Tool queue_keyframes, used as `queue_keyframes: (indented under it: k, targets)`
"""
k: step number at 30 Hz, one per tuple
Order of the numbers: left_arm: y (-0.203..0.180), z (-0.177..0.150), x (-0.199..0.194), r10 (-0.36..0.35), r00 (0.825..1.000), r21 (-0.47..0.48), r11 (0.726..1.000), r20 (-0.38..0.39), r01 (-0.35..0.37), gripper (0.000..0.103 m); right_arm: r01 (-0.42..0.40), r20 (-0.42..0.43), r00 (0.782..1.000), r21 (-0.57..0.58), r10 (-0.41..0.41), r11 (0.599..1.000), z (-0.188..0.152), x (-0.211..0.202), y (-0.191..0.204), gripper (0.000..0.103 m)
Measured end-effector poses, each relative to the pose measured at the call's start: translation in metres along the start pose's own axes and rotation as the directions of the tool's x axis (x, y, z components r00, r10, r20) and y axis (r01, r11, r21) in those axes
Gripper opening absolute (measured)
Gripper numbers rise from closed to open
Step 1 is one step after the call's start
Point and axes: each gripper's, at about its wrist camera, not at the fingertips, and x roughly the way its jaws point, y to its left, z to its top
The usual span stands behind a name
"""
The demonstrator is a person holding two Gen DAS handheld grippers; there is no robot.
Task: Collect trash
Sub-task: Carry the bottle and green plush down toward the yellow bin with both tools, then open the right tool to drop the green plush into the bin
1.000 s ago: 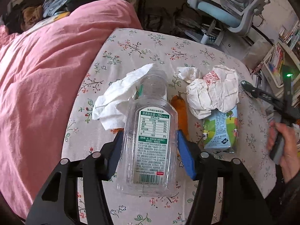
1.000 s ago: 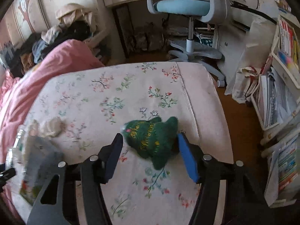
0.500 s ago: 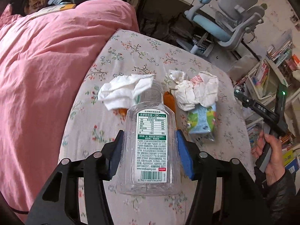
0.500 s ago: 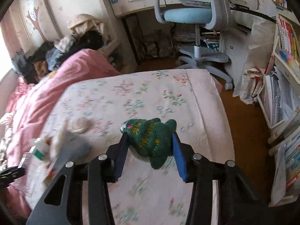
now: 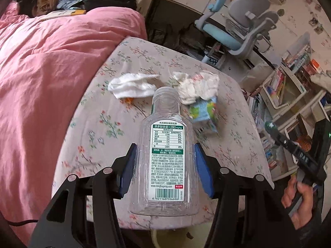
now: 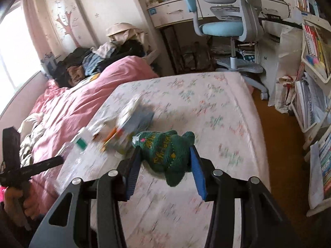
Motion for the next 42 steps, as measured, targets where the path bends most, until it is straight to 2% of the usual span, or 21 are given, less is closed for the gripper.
queue_keyframes:
  k: [6,22,42]
  targets:
    - [-0.015,-0.016,-0.014,-0.032,0.999,0.049,0.998,0.027,0.031,0.053,-0.012,-0.019,1.0,-0.051,0.011,0.999,-0.025,-0.002,0.02,0.046]
    - [-0.019,-0.031,-0.029,-0.087,0.995,0.059,0.995,0.053,0.084,0.053,-0.022,-0.083,0.996,-0.127,0.012,0.992,-0.066,0.005,0.046,0.047]
    - [-0.039,-0.08,-0.03,-0.112,0.993,0.163,0.98,-0.025,0.115,0.053,-0.062,-0.191,0.981,-0.139,0.035,0.988,-0.123,-0.005,0.066,0.048]
